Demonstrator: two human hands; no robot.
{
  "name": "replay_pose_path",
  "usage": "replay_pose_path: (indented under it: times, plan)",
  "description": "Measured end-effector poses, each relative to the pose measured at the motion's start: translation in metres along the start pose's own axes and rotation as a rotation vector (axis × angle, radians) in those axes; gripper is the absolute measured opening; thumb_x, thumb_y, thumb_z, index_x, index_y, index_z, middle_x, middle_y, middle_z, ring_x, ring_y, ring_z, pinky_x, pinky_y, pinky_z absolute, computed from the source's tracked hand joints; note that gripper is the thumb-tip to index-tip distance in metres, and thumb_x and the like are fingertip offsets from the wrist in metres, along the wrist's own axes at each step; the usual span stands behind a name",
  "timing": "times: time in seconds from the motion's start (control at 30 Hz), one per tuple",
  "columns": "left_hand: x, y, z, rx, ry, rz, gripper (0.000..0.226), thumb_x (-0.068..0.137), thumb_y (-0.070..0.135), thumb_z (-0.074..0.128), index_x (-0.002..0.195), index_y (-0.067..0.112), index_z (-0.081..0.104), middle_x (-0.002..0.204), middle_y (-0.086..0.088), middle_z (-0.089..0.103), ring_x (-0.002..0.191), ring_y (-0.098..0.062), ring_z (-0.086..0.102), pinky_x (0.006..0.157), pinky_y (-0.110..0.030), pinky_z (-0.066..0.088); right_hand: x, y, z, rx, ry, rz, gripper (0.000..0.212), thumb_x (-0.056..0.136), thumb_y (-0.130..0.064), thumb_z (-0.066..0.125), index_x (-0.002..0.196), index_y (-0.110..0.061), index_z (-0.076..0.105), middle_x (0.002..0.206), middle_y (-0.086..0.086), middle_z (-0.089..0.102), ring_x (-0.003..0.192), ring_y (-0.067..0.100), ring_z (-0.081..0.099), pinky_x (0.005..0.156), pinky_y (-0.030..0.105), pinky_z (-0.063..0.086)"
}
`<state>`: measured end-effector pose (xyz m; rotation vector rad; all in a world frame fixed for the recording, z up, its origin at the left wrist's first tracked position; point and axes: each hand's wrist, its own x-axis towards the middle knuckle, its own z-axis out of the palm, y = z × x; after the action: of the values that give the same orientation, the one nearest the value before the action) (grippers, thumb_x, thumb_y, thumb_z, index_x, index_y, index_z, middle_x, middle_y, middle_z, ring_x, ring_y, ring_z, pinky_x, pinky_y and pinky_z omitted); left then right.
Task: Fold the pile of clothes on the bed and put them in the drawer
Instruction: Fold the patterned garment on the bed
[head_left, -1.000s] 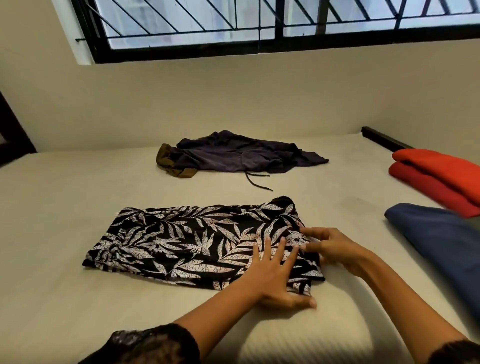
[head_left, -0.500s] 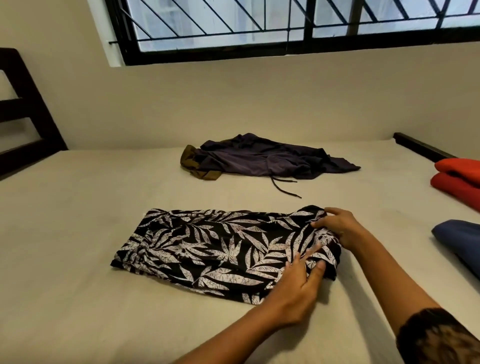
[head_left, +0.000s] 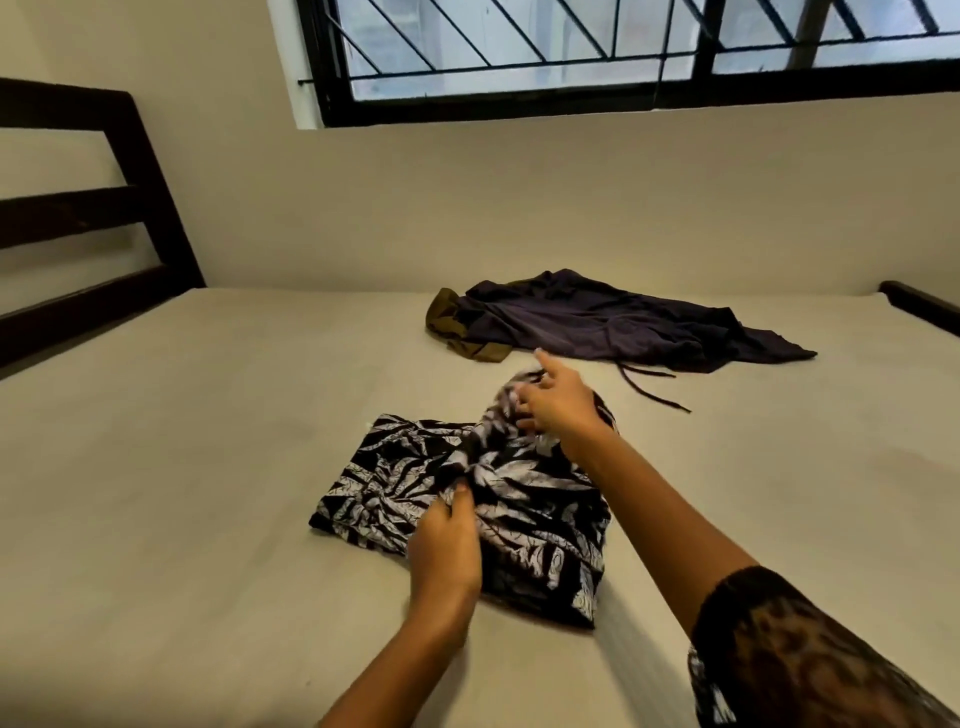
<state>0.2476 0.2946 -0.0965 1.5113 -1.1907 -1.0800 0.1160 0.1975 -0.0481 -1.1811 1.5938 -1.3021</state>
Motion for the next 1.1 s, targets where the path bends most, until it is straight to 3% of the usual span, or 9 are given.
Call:
replay_pose_path:
  times: [0.13, 0.27, 0.33, 0.4, 0.47, 0.57, 0.67, 0.8, 1.1]
  plan:
    - [0.008, -0.023, -0.010, 0.524, 0.188, 0.044, 0.059, 0.090, 0.012, 0.046, 0.144, 0.024, 0.028, 0.142, -0.002, 0.040, 0.125, -0.020, 0.040, 0.104, -0.038, 0.038, -0.016, 0.026, 0.017, -0.274, -0.046, -0.096, 0.050, 0.098, -0.010, 0.045, 0.145, -0.017, 0.032, 0.141, 0.012, 0.045, 0.102, 0.017, 0.060, 0.069, 0.015, 0.050]
    - [0.013, -0.015, 0.002, 0.733, 0.210, 0.520, 0.057, 0.081, 0.010, 0.050, 0.137, 0.019, 0.045, 0.146, -0.006, 0.039, 0.135, -0.029, 0.034, 0.107, -0.042, 0.028, -0.037, 0.063, 0.009, -0.653, 0.131, -0.324, 0.047, 0.100, -0.019, 0.037, 0.147, -0.018, 0.027, 0.154, 0.007, 0.025, 0.143, 0.020, 0.019, 0.117, 0.035, 0.012]
    - [0.020, -0.015, 0.012, 0.835, 0.034, 0.716, 0.055, 0.082, 0.025, 0.033, 0.135, 0.019, 0.049, 0.145, -0.008, 0.042, 0.138, -0.032, 0.029, 0.106, -0.044, 0.017, -0.052, 0.081, 0.006, -0.949, 0.040, -0.291, 0.056, 0.099, -0.049, 0.012, 0.149, -0.024, 0.002, 0.157, 0.001, -0.004, 0.144, 0.019, -0.011, 0.113, 0.038, -0.012]
    - [0.021, -0.019, 0.019, 0.962, -0.204, 0.759, 0.069, 0.082, 0.041, 0.002, 0.148, 0.026, 0.020, 0.156, -0.001, 0.017, 0.142, -0.019, -0.006, 0.110, -0.038, -0.007, -0.072, 0.095, 0.005, -1.127, -0.079, -0.283, 0.087, 0.068, -0.070, -0.034, 0.140, -0.024, -0.021, 0.150, 0.000, -0.026, 0.137, 0.020, -0.029, 0.107, 0.037, -0.027]
    - [0.026, -0.027, 0.020, 1.063, -0.388, 0.634, 0.067, 0.079, 0.057, -0.017, 0.143, 0.036, -0.011, 0.158, 0.005, -0.002, 0.138, -0.013, -0.019, 0.108, -0.036, -0.017, -0.084, 0.102, 0.001, -1.152, -0.149, -0.246, 0.096, 0.055, -0.072, -0.039, 0.135, -0.021, -0.026, 0.148, 0.000, -0.031, 0.133, 0.018, -0.034, 0.103, 0.032, -0.033]
    - [0.028, -0.030, 0.017, 1.145, -0.480, 0.536, 0.074, 0.070, 0.070, -0.020, 0.138, 0.040, -0.018, 0.156, 0.004, -0.011, 0.142, -0.019, -0.017, 0.109, -0.038, -0.015, -0.094, 0.099, -0.013, -0.892, -0.264, -0.183, 0.063, 0.095, -0.052, 0.007, 0.143, -0.020, -0.018, 0.153, -0.003, -0.022, 0.135, 0.005, -0.026, 0.109, 0.029, -0.020]
    - [0.028, -0.022, 0.010, 1.195, -0.489, 0.568, 0.059, 0.091, 0.060, 0.002, 0.145, 0.039, -0.009, 0.156, 0.003, -0.012, 0.142, -0.021, -0.019, 0.111, -0.041, -0.015, -0.110, 0.091, -0.046, -0.538, -0.215, -0.173, 0.058, 0.099, -0.021, 0.044, 0.149, -0.019, 0.016, 0.151, -0.012, 0.014, 0.136, 0.001, 0.015, 0.112, 0.022, 0.014]
    - [0.029, -0.016, 0.008, 1.179, -0.444, 0.689, 0.050, 0.096, 0.052, 0.007, 0.143, 0.042, -0.007, 0.155, 0.006, -0.012, 0.139, -0.018, -0.024, 0.112, -0.043, -0.018, -0.124, 0.096, -0.077, -0.610, 0.006, -0.223, 0.031, 0.093, -0.013, 0.056, 0.123, -0.016, 0.061, 0.119, 0.001, 0.065, 0.098, 0.002, 0.054, 0.084, 0.014, 0.042]
    - [0.039, -0.012, 0.039, 1.209, -0.583, 0.627, 0.048, 0.097, 0.052, 0.006, 0.144, 0.046, -0.005, 0.156, 0.005, -0.013, 0.141, -0.022, -0.023, 0.113, -0.044, -0.014, -0.123, 0.107, -0.055, -0.715, 0.177, -0.323, 0.012, 0.091, -0.026, 0.059, 0.096, -0.022, 0.069, 0.089, -0.003, 0.067, 0.076, 0.010, 0.053, 0.065, 0.023, 0.042]
